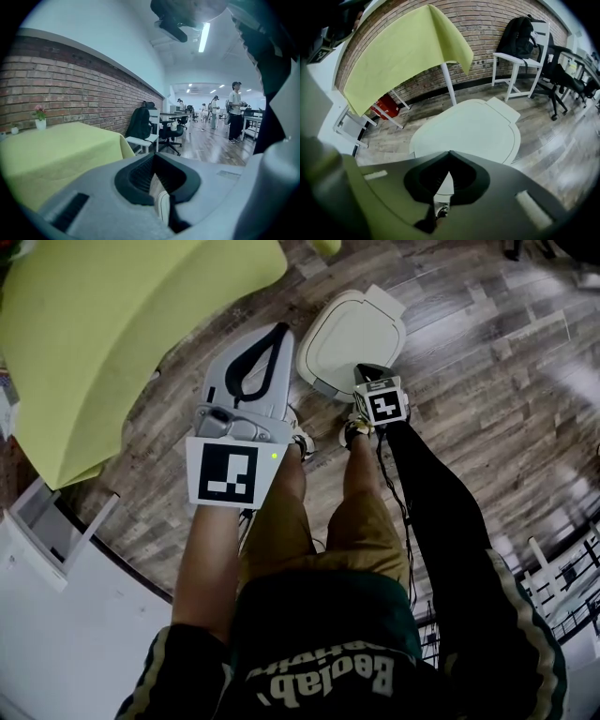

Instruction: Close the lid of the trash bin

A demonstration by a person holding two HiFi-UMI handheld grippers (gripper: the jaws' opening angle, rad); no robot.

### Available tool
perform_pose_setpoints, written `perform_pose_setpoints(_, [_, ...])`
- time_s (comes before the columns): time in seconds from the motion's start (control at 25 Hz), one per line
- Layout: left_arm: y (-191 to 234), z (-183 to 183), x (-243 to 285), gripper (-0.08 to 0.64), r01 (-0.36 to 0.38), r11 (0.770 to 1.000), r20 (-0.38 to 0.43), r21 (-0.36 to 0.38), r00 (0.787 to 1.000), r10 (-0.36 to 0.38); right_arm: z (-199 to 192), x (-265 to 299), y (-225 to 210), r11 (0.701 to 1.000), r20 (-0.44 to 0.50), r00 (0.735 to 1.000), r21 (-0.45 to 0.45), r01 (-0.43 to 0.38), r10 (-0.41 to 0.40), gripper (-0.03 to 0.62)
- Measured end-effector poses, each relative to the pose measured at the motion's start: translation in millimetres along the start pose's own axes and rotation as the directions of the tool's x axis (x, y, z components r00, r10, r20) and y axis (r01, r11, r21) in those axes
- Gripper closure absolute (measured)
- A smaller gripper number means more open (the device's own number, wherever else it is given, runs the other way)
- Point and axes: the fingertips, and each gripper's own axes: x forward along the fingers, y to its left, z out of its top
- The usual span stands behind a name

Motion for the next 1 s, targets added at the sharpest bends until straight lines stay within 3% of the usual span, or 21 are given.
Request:
perform_pose_setpoints(0.28, [-4.4, 17.3, -4.2, 0.552, -0.011, 1.0, 0.008, 0.01, 1.0, 0.011, 45.8, -44.4, 10.9, 0.999, 0.1, 0.994, -0.04, -0.028, 0.032, 0.581])
perform_pose_setpoints(0.48, [-11.9, 31.7, -10.9, 0.554, -0.015, 1.0, 0.007, 0.017, 1.0, 0.015, 78.6, -91.4, 15.9, 0.997, 0.185, 0.983, -0.07, 0.019, -0.006, 0.581])
perform_pose_setpoints(0.72, [-23.3, 53.8, -20.8, 0.554, 0.01, 0.995, -0.021, 0.1, 1.0, -0.008, 117.0, -154.8, 19.6, 0.996, 0.302, 0.953, -0.084, 0.034, -0.007, 0.581])
perform_pose_setpoints(1.0, [-40.9, 86.8, -31.4, 0.554, 0.005, 0.991, -0.008, 0.135, 1.0, -0.004, 153.1, -229.9, 23.7, 0.991, 0.415, 0.91, -0.13, 0.039, 0.019, 0.581])
